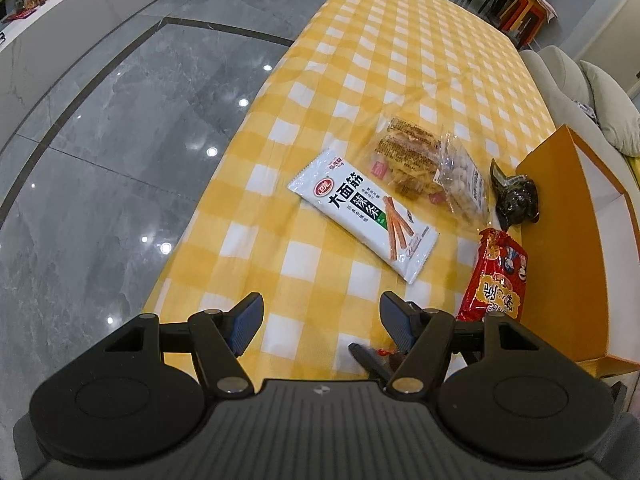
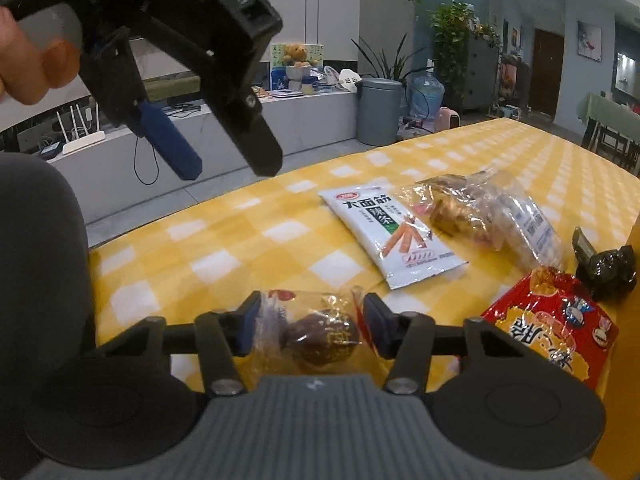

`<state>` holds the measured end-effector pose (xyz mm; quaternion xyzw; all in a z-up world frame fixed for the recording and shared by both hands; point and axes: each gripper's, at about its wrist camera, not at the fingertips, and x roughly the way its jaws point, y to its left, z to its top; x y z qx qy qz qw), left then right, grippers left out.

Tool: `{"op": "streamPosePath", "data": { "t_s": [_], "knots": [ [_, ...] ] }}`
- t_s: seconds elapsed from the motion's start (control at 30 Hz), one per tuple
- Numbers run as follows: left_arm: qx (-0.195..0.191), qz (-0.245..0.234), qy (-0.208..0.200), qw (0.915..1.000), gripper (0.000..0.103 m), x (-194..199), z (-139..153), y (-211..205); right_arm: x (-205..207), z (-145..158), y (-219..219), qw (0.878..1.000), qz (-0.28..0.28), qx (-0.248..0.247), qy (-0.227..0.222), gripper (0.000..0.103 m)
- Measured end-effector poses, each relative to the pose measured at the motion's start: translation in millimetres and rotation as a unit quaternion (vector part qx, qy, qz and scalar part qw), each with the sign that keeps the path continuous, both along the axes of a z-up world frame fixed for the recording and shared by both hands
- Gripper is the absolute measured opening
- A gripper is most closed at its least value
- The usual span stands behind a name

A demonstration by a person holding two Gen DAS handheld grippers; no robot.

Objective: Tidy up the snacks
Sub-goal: 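Grasp the clear round-bun bag with the right tool while the left tool approaches the white spicy-strip bag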

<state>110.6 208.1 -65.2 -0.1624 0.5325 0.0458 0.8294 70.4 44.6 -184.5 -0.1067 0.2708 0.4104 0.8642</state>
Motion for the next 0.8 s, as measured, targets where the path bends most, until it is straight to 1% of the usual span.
{"op": "streamPosePath", "data": {
  "t_s": [0.07,0.23,0.33,0.43,0.53,0.57,0.6,0.67,0.7,0.73,0.8],
  "knots": [
    [0.001,0.0,0.0,1.0,0.079,0,-1,0,1,0,0,1.0,-0.004,-0.002,-0.001,0.047],
    [-0.001,-0.001,-0.009,1.0,0.079,0,-3,-1,0,2,-3,1.0,-0.016,-0.006,-0.003,0.046],
    [-0.007,0.003,-0.017,0.9998,0.078,3,-5,-2,4,3,-8,0.999,-0.038,-0.007,-0.003,0.046],
    [-0.025,0.021,-0.029,0.999,0.078,8,-7,-1,12,2,-14,0.997,-0.07,-0.008,-0.001,0.046],
    [-0.065,0.043,-0.041,0.9961,0.079,16,-5,2,16,2,-20,0.996,-0.085,0.001,0.004,0.047],
    [-0.088,0.06,-0.037,0.9936,0.079,20,-5,5,16,2,-21,0.996,-0.085,0.001,0.003,0.047],
    [-0.117,0.085,-0.026,0.9891,0.079,25,-6,8,15,1,-20,0.996,-0.084,-0.001,0.0,0.047],
    [-0.155,0.119,-0.012,0.9806,0.078,34,-9,8,16,1,-21,0.996,-0.084,0.002,0.002,0.047],
    [-0.16,0.125,-0.006,0.9791,0.077,40,-10,4,16,1,-22,0.996,-0.084,0.004,0.004,0.047],
    [-0.147,0.122,0.005,0.9815,0.077,49,-10,-3,16,2,-22,0.996,-0.083,0.006,0.005,0.047],
    [-0.1,0.121,0.035,0.987,0.075,67,-12,-16,17,1,-24,0.996,-0.083,0.01,0.008,0.048]
  ]
}}
